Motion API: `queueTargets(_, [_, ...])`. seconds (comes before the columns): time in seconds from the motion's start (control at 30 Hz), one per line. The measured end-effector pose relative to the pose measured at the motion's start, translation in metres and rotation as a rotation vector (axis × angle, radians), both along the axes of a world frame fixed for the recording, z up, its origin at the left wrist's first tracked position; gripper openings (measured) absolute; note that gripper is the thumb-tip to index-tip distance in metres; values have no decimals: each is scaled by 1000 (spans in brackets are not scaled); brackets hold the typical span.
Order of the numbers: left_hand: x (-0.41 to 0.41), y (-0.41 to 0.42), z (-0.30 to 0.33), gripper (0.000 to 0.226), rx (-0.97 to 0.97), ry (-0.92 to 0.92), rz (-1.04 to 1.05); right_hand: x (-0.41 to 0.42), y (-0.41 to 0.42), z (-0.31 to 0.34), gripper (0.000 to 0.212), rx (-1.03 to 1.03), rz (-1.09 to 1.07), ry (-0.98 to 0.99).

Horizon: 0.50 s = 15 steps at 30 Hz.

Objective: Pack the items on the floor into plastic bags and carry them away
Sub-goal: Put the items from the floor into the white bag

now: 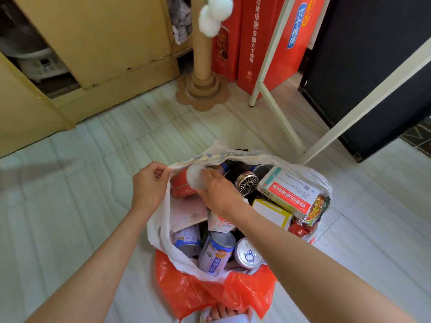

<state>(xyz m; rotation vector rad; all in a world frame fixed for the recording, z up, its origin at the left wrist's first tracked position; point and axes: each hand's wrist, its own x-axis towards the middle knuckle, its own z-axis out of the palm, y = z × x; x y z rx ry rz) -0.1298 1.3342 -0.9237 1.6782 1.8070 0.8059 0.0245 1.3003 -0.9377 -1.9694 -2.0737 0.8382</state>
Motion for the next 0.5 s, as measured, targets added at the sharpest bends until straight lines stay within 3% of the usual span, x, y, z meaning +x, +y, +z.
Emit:
queueTargets(0.2, [0, -12, -4, 15, -77, 166, -94, 30, -34, 16, 55, 180, 77, -72])
queueTargets(0.3, [7, -24, -1, 35, -102, 312, -263, 62, -65, 29, 54, 256, 52, -117])
queueTargets(0.5, [83, -62, 53, 68, 130, 490, -631, 146, -118, 86, 61, 270, -8, -279])
